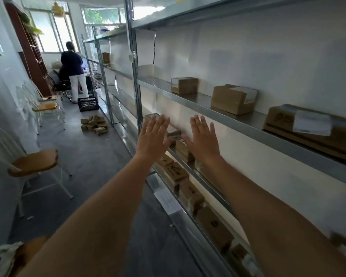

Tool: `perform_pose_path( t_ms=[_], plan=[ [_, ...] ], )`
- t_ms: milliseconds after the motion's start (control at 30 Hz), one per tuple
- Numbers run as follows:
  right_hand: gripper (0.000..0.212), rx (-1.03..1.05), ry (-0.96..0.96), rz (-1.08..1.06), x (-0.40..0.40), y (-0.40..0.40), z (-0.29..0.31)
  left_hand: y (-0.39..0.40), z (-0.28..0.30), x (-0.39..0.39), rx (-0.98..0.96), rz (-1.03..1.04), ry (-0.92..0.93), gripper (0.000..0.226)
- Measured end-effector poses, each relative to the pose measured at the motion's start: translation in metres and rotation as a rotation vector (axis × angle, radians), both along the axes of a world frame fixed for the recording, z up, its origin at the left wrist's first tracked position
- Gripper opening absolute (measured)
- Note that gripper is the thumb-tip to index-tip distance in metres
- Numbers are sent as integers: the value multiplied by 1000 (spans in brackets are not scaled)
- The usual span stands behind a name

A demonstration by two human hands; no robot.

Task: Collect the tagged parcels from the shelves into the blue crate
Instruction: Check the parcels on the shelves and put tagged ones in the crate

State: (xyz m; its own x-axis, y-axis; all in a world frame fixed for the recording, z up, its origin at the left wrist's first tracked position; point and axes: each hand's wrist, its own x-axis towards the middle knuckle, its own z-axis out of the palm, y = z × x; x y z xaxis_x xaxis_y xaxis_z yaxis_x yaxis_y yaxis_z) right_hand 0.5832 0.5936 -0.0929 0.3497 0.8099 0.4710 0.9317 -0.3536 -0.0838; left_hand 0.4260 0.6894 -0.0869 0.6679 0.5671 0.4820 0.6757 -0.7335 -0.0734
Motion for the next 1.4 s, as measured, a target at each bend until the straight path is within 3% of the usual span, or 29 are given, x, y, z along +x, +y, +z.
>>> perform_pose_path(
  t_ms=[367,833,1400],
  plan=[
    [80,-58,40,-69,29,180,-21,183,-8,30,-14,-20,66,67],
    [74,-141,36,-101,101,408,-56,404,-44,98,-115,-47,88,68],
    [73,-138,180,-442,88,587,-118,645,-99,124,-89,-394,207,67]
  ],
)
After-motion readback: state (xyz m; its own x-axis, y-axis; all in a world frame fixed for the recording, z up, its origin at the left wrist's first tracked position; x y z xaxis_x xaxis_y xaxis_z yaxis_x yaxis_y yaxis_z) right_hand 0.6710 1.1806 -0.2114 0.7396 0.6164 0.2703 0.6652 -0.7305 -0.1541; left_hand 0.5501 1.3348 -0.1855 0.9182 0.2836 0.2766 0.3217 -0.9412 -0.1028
